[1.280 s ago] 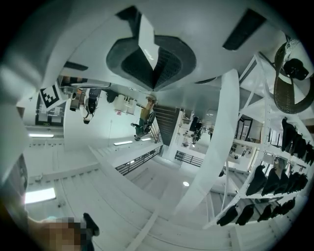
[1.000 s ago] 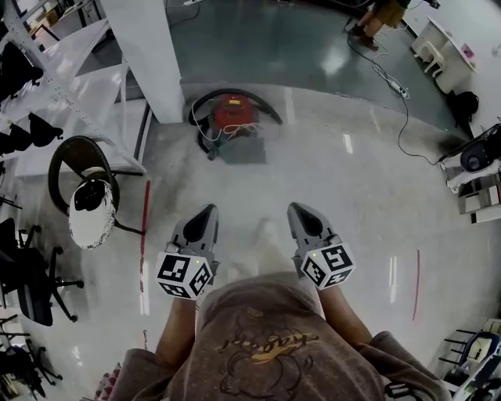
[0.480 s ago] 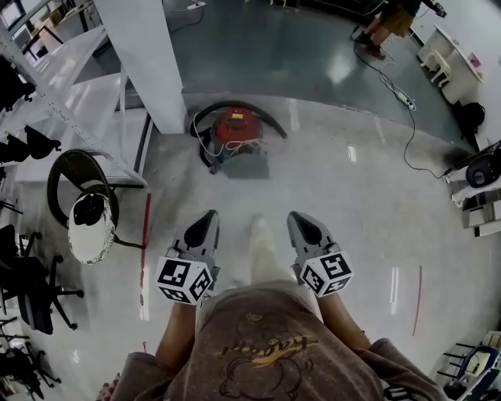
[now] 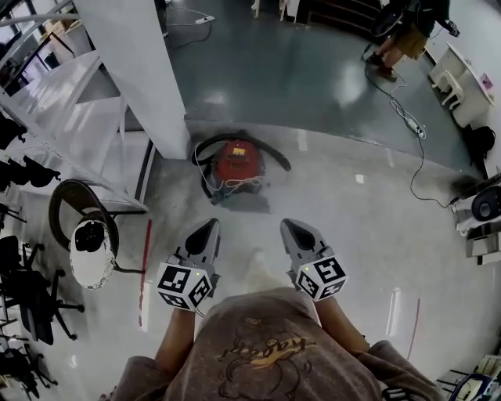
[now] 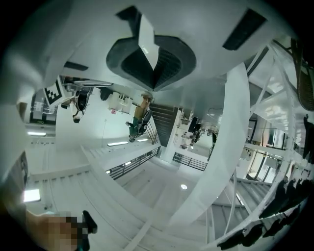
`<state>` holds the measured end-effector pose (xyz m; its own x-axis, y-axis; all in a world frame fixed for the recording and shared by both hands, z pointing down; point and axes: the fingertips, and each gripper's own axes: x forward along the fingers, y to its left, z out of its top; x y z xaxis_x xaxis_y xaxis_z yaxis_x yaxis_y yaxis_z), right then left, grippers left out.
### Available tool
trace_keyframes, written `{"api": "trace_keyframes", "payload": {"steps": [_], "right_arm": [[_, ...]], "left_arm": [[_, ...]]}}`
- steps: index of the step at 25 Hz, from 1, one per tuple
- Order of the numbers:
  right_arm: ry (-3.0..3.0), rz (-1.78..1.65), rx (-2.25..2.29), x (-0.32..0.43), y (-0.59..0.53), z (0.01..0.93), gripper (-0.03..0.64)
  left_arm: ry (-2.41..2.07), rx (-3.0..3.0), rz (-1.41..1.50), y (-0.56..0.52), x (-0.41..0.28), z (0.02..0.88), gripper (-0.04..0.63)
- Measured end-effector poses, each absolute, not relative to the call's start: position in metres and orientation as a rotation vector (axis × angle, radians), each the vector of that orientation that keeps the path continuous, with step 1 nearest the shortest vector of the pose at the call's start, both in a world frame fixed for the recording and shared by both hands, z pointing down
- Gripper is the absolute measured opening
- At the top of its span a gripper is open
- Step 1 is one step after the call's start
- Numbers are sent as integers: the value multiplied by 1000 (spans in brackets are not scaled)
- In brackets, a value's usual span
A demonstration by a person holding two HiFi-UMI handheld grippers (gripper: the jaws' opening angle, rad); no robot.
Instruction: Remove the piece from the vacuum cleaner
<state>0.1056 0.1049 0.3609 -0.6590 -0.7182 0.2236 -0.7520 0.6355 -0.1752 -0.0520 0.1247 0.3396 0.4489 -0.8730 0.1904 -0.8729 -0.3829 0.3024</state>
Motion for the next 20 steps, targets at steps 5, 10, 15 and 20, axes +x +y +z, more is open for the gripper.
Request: {"api": "trace_keyframes", "payload": {"steps": [5,10,15,20], "right_arm": [[-2746,386,1153,111,54,360,-1],[-2771,400,1111,112,17,358,0],[-2790,408,1066,96,-2,360,0],[-2821,398,1107,83,-13,348,0]], "left_arm": [[-1510,2310,-31,82,-45,338,0],[-1537,2290,-27,53,-36,339,0],[-1559,2290,-50,28,-45,333,0],[-1552,2310,-42,11,-58,327,0]]}}
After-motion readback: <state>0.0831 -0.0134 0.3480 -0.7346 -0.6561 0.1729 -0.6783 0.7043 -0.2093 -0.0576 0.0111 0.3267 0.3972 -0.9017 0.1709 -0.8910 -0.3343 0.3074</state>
